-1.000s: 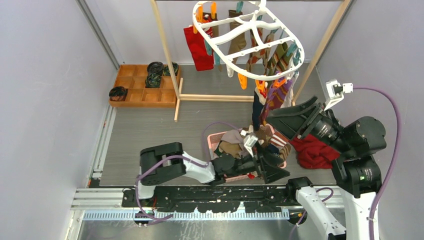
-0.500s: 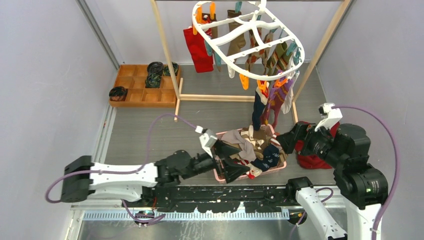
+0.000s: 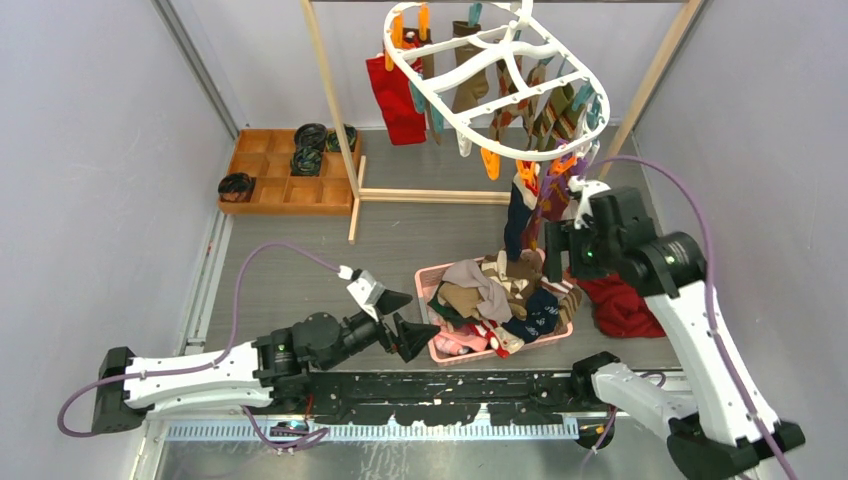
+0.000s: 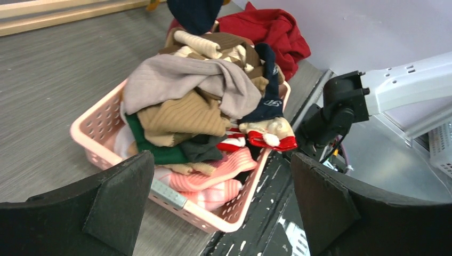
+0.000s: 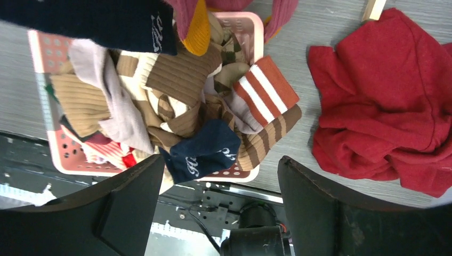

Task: Clip the socks to the hanger
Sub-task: Pick up the sock from the bin.

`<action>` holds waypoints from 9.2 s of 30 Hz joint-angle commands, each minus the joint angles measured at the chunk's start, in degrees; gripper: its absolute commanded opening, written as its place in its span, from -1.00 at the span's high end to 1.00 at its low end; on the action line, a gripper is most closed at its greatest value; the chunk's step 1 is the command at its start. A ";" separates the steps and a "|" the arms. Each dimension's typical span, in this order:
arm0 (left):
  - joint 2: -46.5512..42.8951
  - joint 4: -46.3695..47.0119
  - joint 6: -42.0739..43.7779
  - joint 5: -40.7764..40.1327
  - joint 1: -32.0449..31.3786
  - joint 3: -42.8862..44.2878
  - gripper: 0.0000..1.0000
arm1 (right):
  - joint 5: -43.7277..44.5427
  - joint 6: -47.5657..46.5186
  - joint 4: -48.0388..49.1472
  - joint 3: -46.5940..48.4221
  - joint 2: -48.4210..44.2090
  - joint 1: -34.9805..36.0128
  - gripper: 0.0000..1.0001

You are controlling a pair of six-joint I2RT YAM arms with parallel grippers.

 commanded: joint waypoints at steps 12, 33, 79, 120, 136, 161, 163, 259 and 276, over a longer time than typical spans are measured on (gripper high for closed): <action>-13.59 -6.89 1.68 -7.18 0.39 -3.84 -0.99 | 18.56 0.18 3.75 -2.56 14.98 23.70 -0.35; -13.09 -5.03 3.40 -7.26 0.42 -3.89 -0.99 | 22.16 -5.03 -1.77 1.31 0.55 30.88 -0.46; -17.86 -6.40 3.08 -2.47 0.37 -4.70 -0.99 | 12.10 -28.50 4.16 -5.48 -9.92 32.01 0.98; 23.03 32.77 28.51 8.92 0.76 1.85 0.08 | -11.06 -13.76 33.13 -3.80 -2.44 34.96 0.98; -0.94 1.64 -15.12 2.23 2.02 1.10 0.99 | 4.21 -15.86 33.87 -9.83 -3.79 35.25 0.11; -2.10 -8.32 -50.89 6.61 24.22 7.37 0.99 | 39.19 -38.88 42.52 -13.93 1.19 62.75 -0.91; -2.51 -8.15 -51.04 8.94 27.19 6.33 0.99 | 47.08 -40.91 45.70 -10.63 3.78 65.50 -0.92; -2.83 42.43 3.57 30.78 47.64 -16.71 -0.55 | 7.33 -32.52 24.97 25.40 43.91 41.59 0.92; 20.36 58.04 5.26 50.07 47.64 -8.69 0.05 | 1.52 -35.03 19.72 27.23 44.75 38.50 0.90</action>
